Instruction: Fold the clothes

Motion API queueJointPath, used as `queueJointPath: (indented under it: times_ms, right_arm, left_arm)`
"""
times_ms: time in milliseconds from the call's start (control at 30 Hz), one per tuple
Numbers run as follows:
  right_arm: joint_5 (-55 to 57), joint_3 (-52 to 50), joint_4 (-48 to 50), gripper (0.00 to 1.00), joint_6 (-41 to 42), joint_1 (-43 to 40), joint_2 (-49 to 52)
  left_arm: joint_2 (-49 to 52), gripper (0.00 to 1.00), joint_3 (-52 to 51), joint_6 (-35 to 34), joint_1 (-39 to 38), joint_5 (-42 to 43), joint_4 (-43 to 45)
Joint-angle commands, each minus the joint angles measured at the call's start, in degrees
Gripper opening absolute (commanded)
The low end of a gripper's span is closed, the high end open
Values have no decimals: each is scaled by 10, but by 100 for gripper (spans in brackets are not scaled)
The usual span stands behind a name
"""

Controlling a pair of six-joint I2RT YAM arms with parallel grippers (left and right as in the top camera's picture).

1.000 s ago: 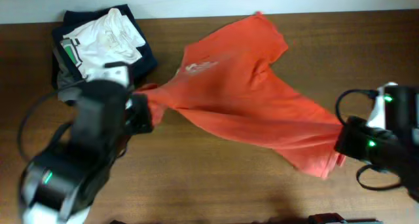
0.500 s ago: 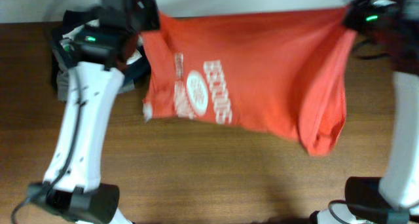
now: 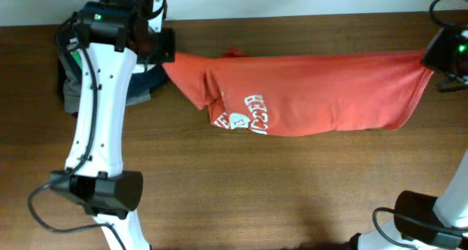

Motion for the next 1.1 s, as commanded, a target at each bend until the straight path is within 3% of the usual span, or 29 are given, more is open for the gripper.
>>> queueJointPath:
  times_ms: [0,167,333,433,467,500,533,567,600,667,767,800,933,1067]
  right_arm:
    - [-32,-48,-4,4,-19,-5,-69]
    - [-27,-227,-4,4,-21,-5,-181]
    - [-25,-408,-4,4,-15,-5,-258]
    - [-25,-482,-4,4,-15,-5,-270]
    - [-25,-504,-4,15,-15,-5,-269]
    - [-25,-516,-4,40,-15,-5,-267]
    - [-25,-522,-3,66,-15,-5,-265]
    - [-25,-524,-4,98,-15,-5,-256]
    - [-25,-524,-4,99,-15,-5,-250]
    - [-25,-524,-3,99,-15,-5,-242]
    - [-30,-525,-3,99,-15,-5,-232]
    - [-30,-525,-4,99,-15,-5,-232]
    - [-36,-525,-1,91,-15,-5,-232]
    - [-36,-525,1,89,-15,-5,-232]
  left_arm:
    - [-71,0,18,-3,8,-51,-82]
    - [-150,1,2,-7,4,-15,-104]
    - [-304,0,-273,-46,-20,-16,-104]
    - [-305,29,-393,-46,-20,-16,-104]
    - [-296,54,-431,-46,-20,-18,-102]
    - [-286,59,-449,-46,-20,-19,-93]
    - [-271,73,-459,-46,-20,-21,-71]
    - [-247,79,-460,-46,-20,-22,-25]
    - [-233,79,-460,-45,-20,-22,17]
    - [-207,76,-460,-36,-20,-22,127]
    - [-136,15,-460,15,-20,-22,360]
    - [-104,2,-460,15,-20,-22,409]
    - [11,0,-460,41,-20,-3,469]
    - [105,0,-460,46,4,-23,593]
